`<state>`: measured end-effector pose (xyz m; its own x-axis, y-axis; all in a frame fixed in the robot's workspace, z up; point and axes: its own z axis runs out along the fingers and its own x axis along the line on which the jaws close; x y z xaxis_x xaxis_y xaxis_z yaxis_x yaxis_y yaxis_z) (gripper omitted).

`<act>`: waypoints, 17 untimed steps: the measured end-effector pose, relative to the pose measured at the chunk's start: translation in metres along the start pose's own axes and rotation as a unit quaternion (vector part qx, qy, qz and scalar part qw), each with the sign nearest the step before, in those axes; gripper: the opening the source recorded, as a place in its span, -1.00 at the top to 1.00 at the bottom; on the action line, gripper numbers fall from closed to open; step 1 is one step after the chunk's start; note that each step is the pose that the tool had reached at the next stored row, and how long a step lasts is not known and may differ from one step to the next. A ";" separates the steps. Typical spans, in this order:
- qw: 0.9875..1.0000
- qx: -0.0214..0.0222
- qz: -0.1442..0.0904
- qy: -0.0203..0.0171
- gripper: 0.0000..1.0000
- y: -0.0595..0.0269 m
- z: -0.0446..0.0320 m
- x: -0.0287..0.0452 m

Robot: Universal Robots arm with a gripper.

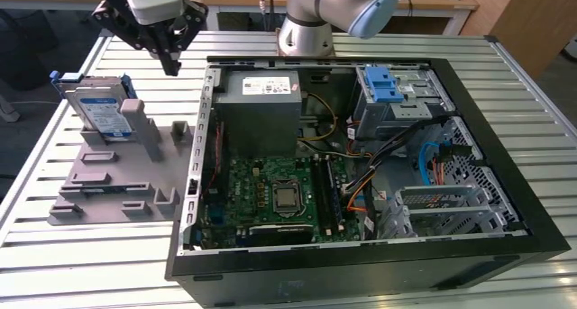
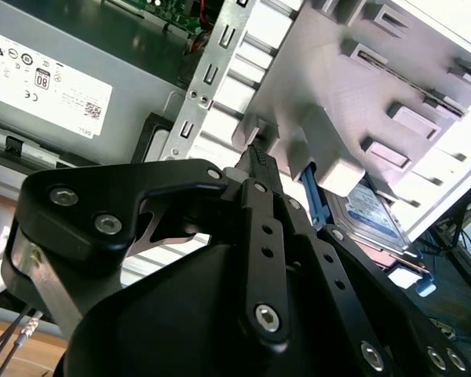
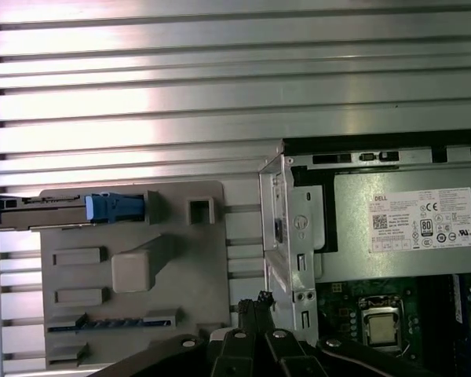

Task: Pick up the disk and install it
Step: 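Reach for the disk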

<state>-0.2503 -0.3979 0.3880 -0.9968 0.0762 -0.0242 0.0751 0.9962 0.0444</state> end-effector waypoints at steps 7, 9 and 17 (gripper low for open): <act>1.000 0.000 0.000 0.000 0.79 -0.0006 0.0001 0.0086; 1.000 0.000 0.000 0.000 0.79 -0.0007 0.0001 0.0111; 1.000 0.000 0.000 0.000 0.79 -0.0014 0.0003 0.0209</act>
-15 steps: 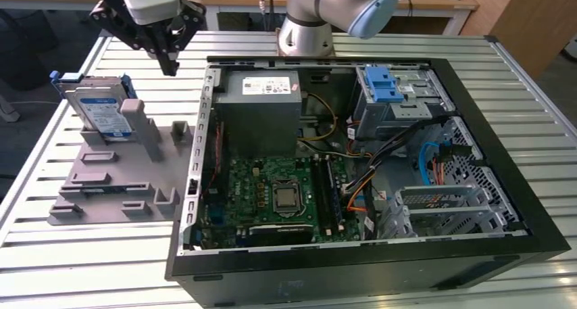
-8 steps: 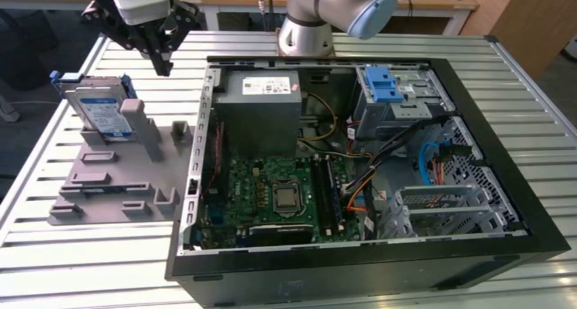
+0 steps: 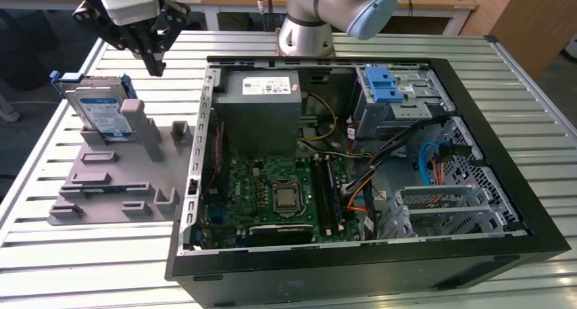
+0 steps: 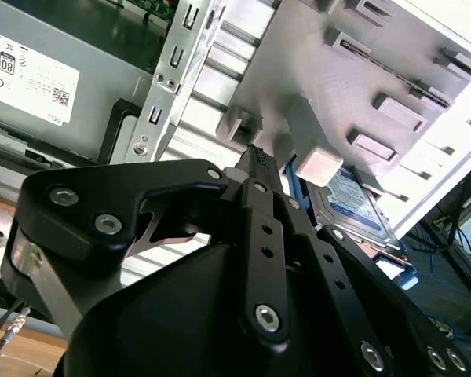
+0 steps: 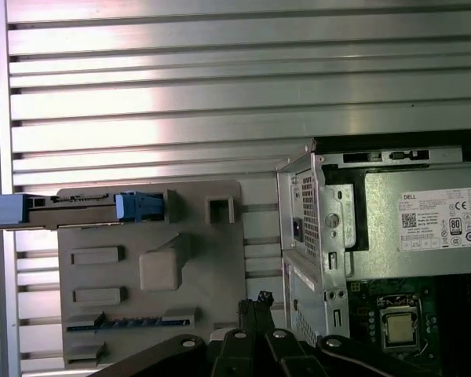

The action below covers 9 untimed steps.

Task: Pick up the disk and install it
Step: 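Reach for the disk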

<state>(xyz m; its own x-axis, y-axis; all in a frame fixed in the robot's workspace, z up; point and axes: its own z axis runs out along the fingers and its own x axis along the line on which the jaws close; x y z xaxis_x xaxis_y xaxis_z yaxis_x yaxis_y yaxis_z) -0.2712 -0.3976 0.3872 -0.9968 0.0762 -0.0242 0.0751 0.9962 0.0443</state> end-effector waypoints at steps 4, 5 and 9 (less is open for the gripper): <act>1.000 0.000 0.000 0.000 0.79 -0.0003 0.0001 0.0049; 1.000 0.000 0.000 0.000 0.79 -0.0004 0.0001 0.0061; 1.000 0.000 0.000 0.000 0.79 -0.0007 0.0001 0.0112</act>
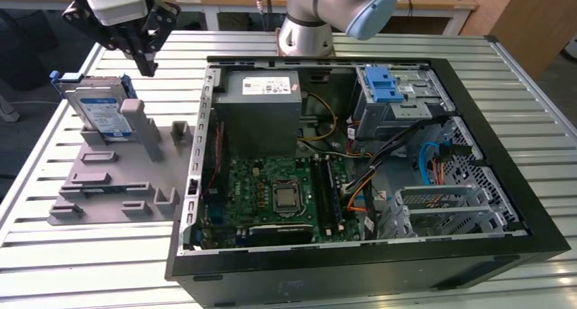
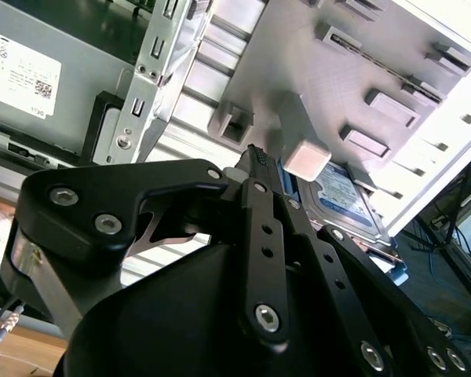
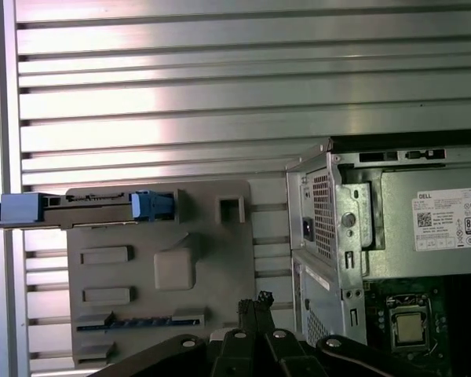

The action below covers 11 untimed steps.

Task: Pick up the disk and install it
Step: 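Reach for the disk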

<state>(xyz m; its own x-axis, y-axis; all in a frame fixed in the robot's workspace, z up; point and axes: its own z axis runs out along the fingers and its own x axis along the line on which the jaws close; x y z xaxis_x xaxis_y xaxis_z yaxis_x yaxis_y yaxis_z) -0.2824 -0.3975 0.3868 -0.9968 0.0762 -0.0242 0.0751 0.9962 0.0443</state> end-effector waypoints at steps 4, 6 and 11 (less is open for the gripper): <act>1.000 0.000 0.000 0.000 0.79 -0.0003 0.0001 0.0049; 1.000 0.000 0.000 0.000 0.79 -0.0005 0.0001 0.0075; 1.000 0.000 0.000 0.000 0.79 -0.0009 0.0002 0.0137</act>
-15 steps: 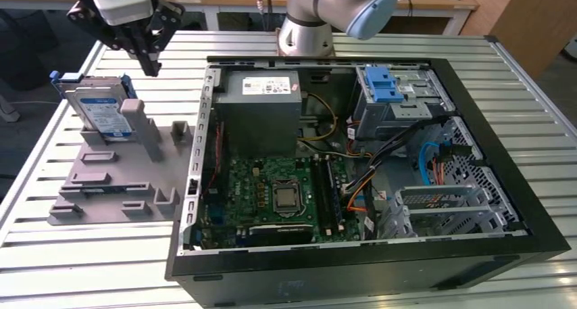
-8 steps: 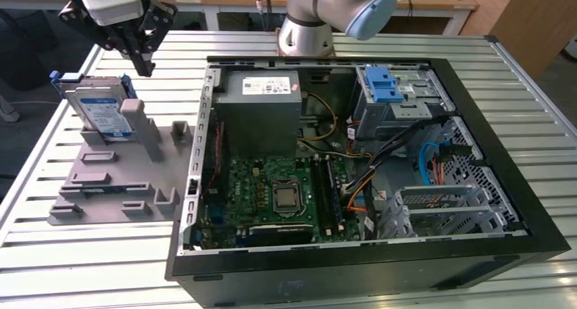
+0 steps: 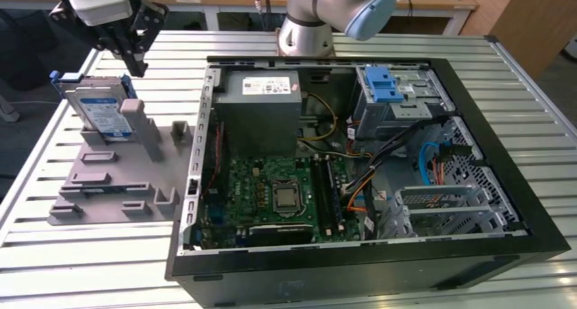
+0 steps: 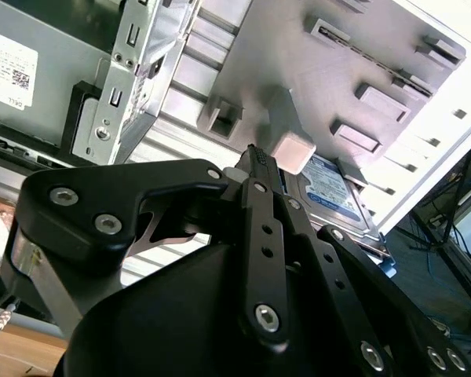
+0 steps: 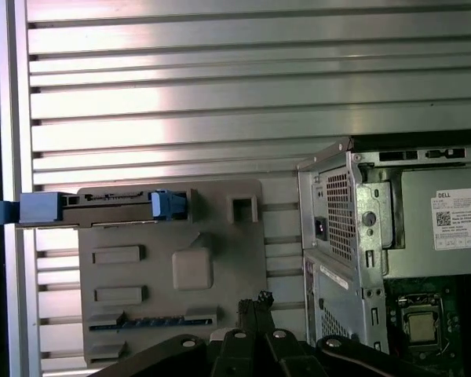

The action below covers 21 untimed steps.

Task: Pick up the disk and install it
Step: 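Reach for the disk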

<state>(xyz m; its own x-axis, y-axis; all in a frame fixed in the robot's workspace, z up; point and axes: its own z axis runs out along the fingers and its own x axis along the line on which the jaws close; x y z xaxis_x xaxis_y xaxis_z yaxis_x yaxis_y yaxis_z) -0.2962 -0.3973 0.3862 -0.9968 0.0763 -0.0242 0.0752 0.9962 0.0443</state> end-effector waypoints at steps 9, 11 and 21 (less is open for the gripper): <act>1.000 0.000 0.000 0.000 0.79 -0.0008 0.0001 0.0115; 1.000 0.000 0.000 0.000 0.79 -0.0009 0.0002 0.0141; 1.000 0.000 0.000 0.000 0.79 -0.0018 0.0002 0.0279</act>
<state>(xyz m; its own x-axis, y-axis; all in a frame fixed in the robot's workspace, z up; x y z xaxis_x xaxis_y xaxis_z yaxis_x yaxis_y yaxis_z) -0.3241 -0.3970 0.3853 -0.9968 0.0762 -0.0241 0.0751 0.9962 0.0443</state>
